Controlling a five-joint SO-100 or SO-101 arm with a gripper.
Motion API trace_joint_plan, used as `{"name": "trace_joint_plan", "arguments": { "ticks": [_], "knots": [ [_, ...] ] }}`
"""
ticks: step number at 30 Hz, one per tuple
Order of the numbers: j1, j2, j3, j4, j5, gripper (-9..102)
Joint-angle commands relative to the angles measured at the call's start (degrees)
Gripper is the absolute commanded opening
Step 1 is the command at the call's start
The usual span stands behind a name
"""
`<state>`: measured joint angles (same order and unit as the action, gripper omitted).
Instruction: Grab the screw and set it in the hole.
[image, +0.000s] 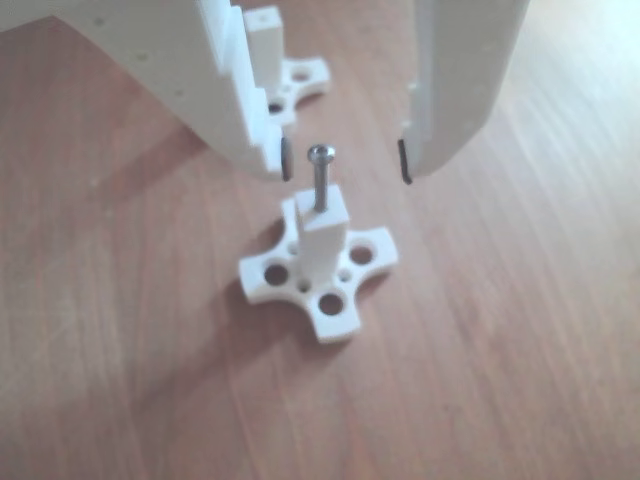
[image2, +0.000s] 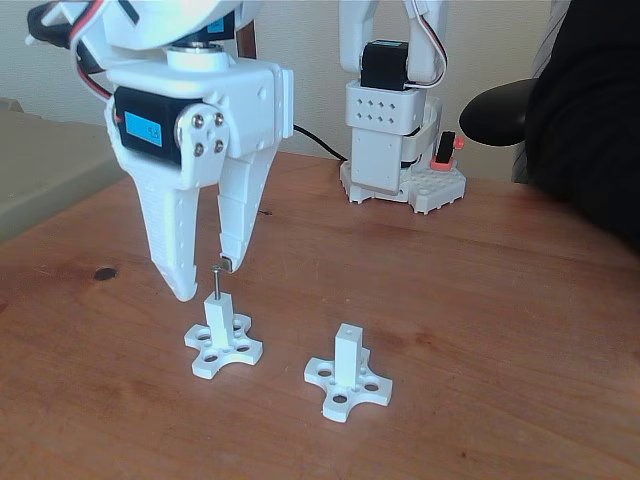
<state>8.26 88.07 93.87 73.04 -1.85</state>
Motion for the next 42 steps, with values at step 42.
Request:
{"name": "trace_joint_plan", "arguments": {
  "ticks": [42],
  "knots": [
    [-0.9, -0.5, -6.2, -1.3, 0.5, 13]
  ]
}}
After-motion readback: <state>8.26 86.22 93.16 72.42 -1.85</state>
